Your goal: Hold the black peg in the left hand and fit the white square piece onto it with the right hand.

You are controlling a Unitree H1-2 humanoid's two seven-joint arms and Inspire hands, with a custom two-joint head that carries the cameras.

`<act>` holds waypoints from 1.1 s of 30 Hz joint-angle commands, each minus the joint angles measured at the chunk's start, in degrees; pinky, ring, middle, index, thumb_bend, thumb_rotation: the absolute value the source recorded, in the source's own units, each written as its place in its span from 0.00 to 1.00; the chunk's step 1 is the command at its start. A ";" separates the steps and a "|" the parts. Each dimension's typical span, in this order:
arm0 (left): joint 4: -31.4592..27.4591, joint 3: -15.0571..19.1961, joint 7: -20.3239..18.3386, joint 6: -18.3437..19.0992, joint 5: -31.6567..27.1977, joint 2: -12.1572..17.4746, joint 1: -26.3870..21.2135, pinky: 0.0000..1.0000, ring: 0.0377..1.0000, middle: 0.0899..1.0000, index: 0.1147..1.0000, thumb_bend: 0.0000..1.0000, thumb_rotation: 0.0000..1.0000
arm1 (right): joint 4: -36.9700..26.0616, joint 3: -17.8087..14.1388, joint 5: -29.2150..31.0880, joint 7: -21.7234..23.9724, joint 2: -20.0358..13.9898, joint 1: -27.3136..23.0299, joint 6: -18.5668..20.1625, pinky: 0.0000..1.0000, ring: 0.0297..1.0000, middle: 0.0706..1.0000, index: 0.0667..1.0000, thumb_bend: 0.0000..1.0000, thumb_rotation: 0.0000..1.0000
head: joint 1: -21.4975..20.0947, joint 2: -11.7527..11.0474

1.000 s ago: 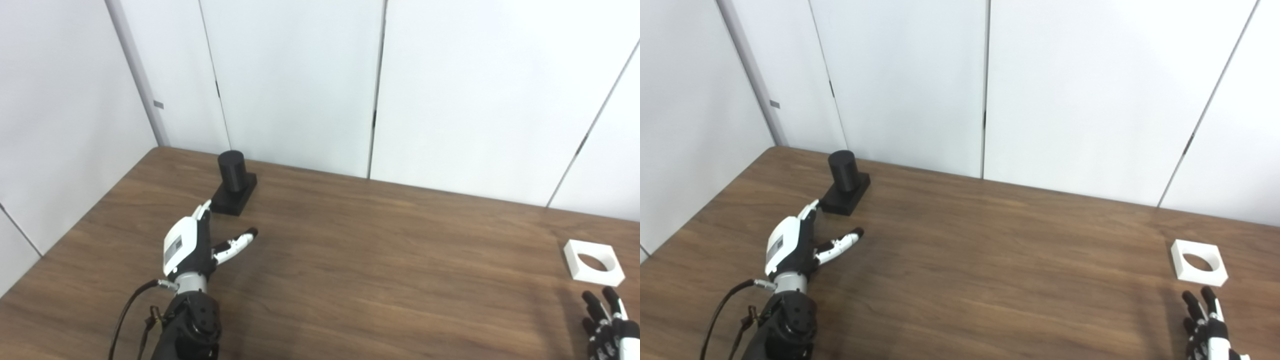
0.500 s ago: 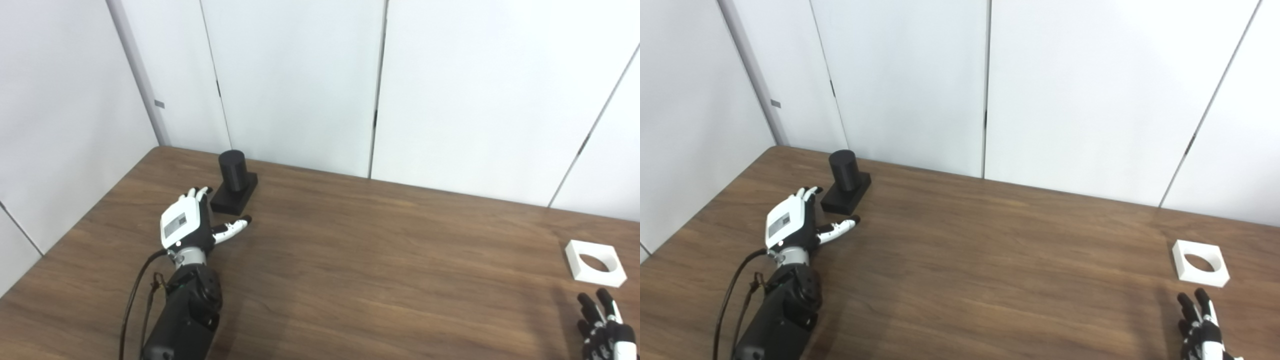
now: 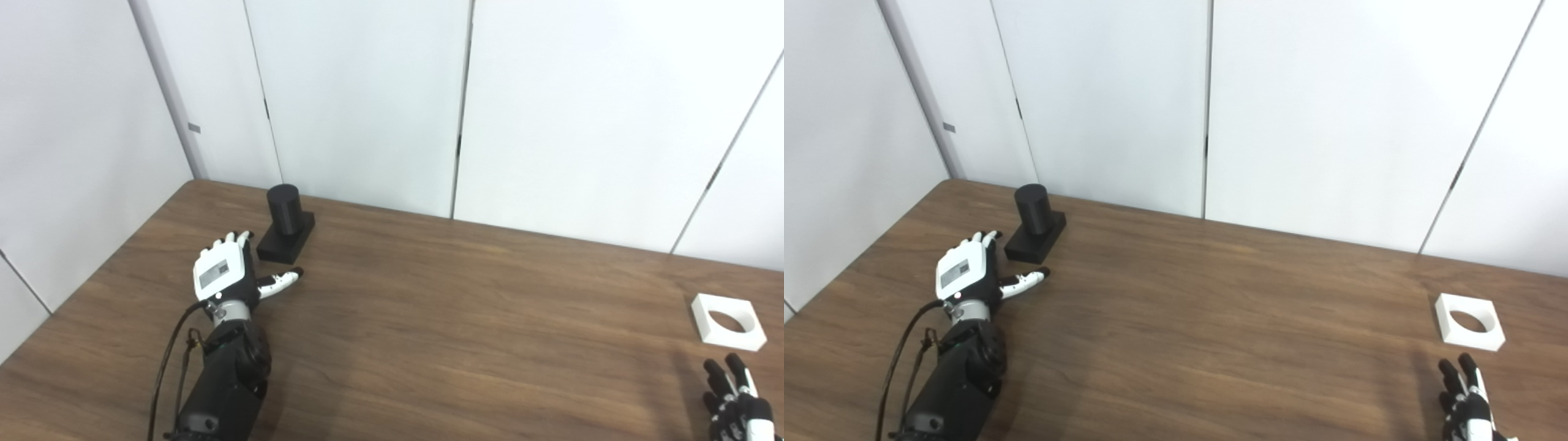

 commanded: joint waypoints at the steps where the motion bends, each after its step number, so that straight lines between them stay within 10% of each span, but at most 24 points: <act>1: -0.36 0.62 1.04 0.05 2.13 1.59 -3.53 1.00 0.99 0.98 0.89 0.89 0.60 | -0.57 0.92 0.20 0.83 0.83 1.13 0.43 1.00 1.00 0.96 1.00 0.60 1.00 | 0.23 0.30; 33: 8.23 1.66 0.00 0.04 4.28 -1.76 -11.09 0.96 0.93 0.89 0.78 0.89 0.68 | -0.67 1.01 0.48 0.82 0.71 1.53 0.00 1.00 1.00 0.95 1.00 0.57 1.00 | -0.22 0.78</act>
